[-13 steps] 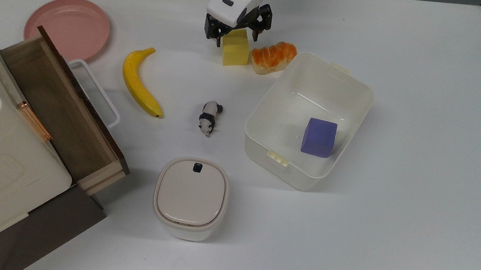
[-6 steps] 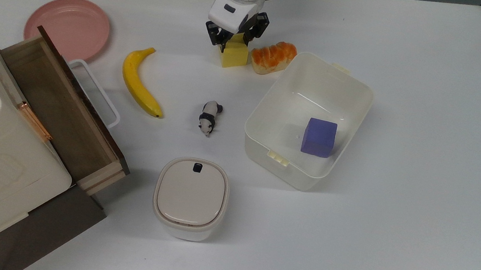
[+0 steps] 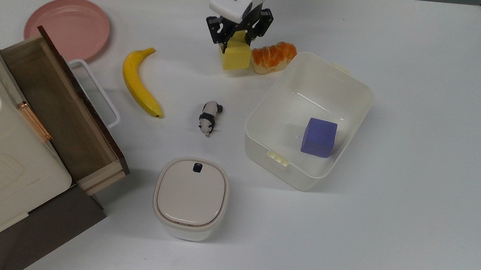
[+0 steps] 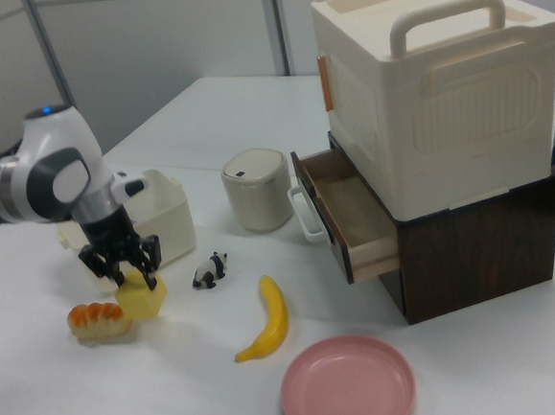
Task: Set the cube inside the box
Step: 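Lift the yellow cube and carry it over the white box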
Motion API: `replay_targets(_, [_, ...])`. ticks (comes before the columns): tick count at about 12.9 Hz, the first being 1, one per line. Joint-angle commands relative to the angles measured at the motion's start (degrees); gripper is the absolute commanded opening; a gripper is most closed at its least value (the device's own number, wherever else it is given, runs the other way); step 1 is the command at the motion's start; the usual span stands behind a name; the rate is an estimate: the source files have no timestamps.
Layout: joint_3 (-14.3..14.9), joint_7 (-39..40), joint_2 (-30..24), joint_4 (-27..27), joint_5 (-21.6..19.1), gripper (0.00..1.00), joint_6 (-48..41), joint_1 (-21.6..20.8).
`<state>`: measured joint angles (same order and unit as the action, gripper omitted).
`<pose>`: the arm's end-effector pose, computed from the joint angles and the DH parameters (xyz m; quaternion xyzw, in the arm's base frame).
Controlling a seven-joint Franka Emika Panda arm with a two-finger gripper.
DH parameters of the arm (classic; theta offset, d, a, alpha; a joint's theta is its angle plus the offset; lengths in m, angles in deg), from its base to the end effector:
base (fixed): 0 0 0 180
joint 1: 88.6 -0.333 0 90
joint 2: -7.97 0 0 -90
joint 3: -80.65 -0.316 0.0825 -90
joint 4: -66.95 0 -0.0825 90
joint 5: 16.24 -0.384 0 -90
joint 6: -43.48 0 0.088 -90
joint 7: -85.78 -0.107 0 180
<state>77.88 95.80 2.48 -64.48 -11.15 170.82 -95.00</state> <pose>0.4959 0.0774 0.3921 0.9805 0.1925 0.0118 0.0380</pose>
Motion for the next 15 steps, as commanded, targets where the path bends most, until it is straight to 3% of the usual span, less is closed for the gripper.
replay_targets(1, [0.57, -4.74, -1.81, 7.22, 0.36, 0.42, -7.79, -0.54])
replay_targets(3, [0.57, -7.46, -1.72, 10.91, 0.1, 0.41, -8.86, -0.72])
replay_targets(6, [0.14, -17.83, -0.58, 16.89, -0.25, 0.42, -8.6, -2.2])
replay_targets(9, [-0.57, -22.76, 4.23, 23.65, -5.24, 0.42, -8.6, -4.32])
replay_targets(11, [-3.72, -27.93, 8.28, 27.09, -7.54, 0.42, -7.99, -4.06])
replay_targets(12, [-3.91, -29.0, 9.61, 28.41, -7.55, 0.47, -7.98, -4.15])
replay_targets(13, [-4.0, -29.36, 9.97, 28.51, -7.72, 0.63, -7.81, -4.15])
replay_targets(14, [-4.34, -30.32, 9.97, 28.51, -7.64, 1.0, -6.33, -4.23])
replay_targets(15, [-5.3, -30.59, 9.88, 28.51, -7.37, 1.0, -5.53, -4.15])
